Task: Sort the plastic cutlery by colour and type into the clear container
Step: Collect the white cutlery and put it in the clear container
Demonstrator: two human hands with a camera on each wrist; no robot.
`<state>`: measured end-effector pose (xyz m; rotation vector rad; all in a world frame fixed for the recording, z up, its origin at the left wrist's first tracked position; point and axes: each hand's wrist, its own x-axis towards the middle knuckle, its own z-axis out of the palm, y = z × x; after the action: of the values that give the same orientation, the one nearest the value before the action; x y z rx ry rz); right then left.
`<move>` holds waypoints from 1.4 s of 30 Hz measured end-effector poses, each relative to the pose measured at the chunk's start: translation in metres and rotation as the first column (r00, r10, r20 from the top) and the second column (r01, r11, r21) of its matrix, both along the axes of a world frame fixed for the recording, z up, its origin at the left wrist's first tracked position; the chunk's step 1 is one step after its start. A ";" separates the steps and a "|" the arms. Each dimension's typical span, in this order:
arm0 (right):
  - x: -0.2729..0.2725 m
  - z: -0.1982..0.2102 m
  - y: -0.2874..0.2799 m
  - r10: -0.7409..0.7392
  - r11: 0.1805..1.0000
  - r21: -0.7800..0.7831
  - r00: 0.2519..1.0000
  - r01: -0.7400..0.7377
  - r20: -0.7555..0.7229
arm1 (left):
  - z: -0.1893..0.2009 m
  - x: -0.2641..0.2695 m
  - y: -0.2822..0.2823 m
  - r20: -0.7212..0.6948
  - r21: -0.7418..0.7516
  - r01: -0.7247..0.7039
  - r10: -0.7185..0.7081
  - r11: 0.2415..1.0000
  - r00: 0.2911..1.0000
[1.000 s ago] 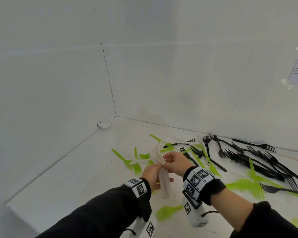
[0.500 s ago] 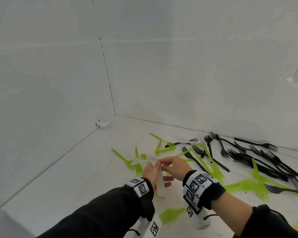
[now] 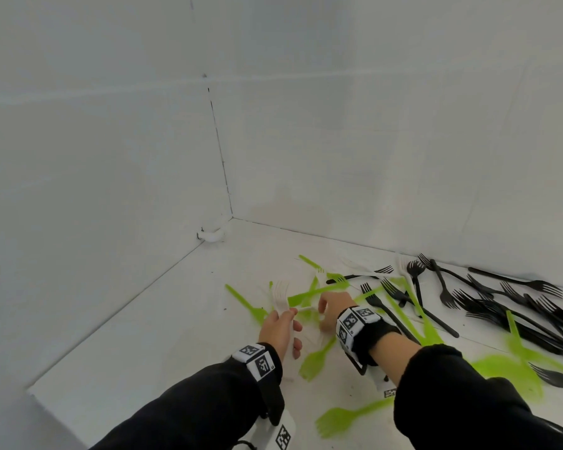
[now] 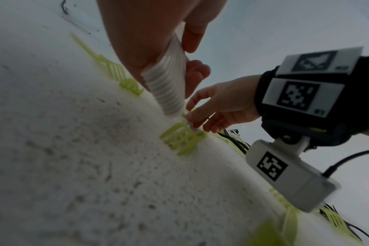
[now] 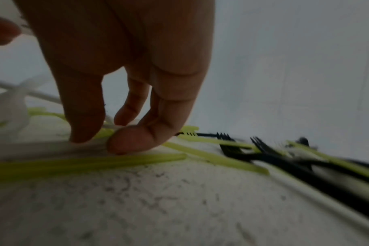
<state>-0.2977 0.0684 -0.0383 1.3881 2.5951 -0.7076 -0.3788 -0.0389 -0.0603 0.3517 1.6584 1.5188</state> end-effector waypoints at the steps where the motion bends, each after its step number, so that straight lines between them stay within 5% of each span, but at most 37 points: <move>1: 0.000 0.000 0.002 -0.012 1.000 0.003 1.000 0.012 0.006 | -0.001 -0.001 0.000 -0.001 0.000 -0.010 0.010 1.000 1.000; 8: -0.005 -0.001 0.011 -0.102 0.992 -0.069 0.994 0.104 0.041 | -0.005 -0.002 0.004 -0.026 0.006 -0.019 0.019 1.000 0.999; 18: -0.002 0.009 0.026 -0.127 0.991 0.055 0.990 0.124 0.054 | -0.006 -0.010 0.005 -0.056 -0.002 -0.034 0.033 0.999 0.998; 26: 0.013 0.012 0.036 -0.113 0.972 0.229 0.965 0.058 0.236 | -0.009 -0.007 0.011 -0.106 -0.014 -0.015 0.014 1.000 0.994; 29: 0.003 0.006 0.032 0.021 0.979 0.197 0.986 -0.053 0.163 | -0.009 -0.004 0.013 -0.140 -0.028 0.019 -0.023 0.999 0.990; 33: -0.002 -0.003 0.029 0.019 0.996 0.085 0.991 -0.030 0.130 | -0.007 -0.005 0.012 -0.225 -0.053 0.050 -0.061 0.997 0.972; 42: 0.022 0.015 0.041 -0.282 0.957 0.022 0.948 0.288 -0.144 | -0.005 -0.002 0.021 -0.267 -0.076 0.057 -0.076 0.995 0.961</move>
<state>-0.2757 0.1093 -0.0230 1.8150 2.5500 -0.8171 -0.3805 -0.0179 -0.0649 0.5940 1.8839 1.4093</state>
